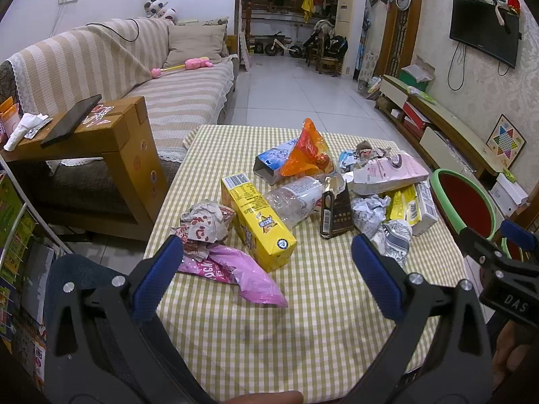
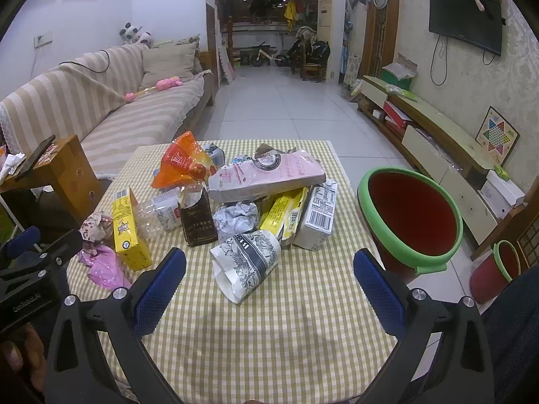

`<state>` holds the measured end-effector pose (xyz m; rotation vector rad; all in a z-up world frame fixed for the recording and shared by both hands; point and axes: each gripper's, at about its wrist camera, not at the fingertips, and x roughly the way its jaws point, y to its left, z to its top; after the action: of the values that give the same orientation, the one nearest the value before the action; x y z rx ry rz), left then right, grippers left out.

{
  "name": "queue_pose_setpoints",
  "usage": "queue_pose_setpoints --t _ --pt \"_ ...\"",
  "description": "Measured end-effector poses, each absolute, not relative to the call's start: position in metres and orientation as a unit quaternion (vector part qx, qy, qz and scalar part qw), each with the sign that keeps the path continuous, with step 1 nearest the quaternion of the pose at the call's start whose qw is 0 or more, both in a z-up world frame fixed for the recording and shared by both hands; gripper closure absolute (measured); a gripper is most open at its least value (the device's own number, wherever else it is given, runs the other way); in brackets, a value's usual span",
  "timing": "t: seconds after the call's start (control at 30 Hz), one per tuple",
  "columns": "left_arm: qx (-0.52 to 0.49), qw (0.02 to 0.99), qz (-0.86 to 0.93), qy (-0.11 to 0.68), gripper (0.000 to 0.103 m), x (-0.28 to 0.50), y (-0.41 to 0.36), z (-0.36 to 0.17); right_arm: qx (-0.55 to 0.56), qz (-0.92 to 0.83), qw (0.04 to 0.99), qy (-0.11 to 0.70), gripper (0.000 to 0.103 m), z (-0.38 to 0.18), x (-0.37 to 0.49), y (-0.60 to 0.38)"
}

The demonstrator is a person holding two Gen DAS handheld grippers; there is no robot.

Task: Collect trash

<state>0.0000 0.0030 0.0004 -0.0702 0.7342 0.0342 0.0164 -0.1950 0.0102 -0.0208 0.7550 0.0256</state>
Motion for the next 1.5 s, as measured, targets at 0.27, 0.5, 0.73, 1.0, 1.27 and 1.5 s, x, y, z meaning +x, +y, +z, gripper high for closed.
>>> queue_pose_setpoints --t 0.27,0.5,0.73,1.0,1.27,1.5 --pt "-0.034 0.933 0.017 0.359 0.005 0.0002 0.0029 0.0003 -0.011 0.012 0.929 0.369 0.007 0.0105 0.0165 -0.1942" --pt "-0.035 0.932 0.017 0.359 0.005 0.0001 0.0026 0.0001 -0.013 0.01 0.929 0.371 0.007 0.0095 0.0169 -0.1955" --pt "-0.035 0.933 0.017 0.359 0.005 0.0002 0.0026 0.0 -0.013 0.01 0.928 0.371 0.007 0.0093 0.017 -0.195" --pt "-0.035 0.932 0.017 0.36 0.005 0.0003 0.0029 0.0002 -0.014 0.01 0.929 0.37 0.007 0.009 0.0171 -0.1957" --pt "-0.036 0.932 0.017 0.359 0.005 0.0003 0.003 0.0001 -0.015 0.01 0.929 0.371 0.007 0.0083 0.017 -0.1968" --pt "-0.036 0.932 0.017 0.359 0.005 0.0004 0.0032 0.0003 -0.017 0.009 0.928 0.372 0.007 0.0073 0.0164 -0.1974"
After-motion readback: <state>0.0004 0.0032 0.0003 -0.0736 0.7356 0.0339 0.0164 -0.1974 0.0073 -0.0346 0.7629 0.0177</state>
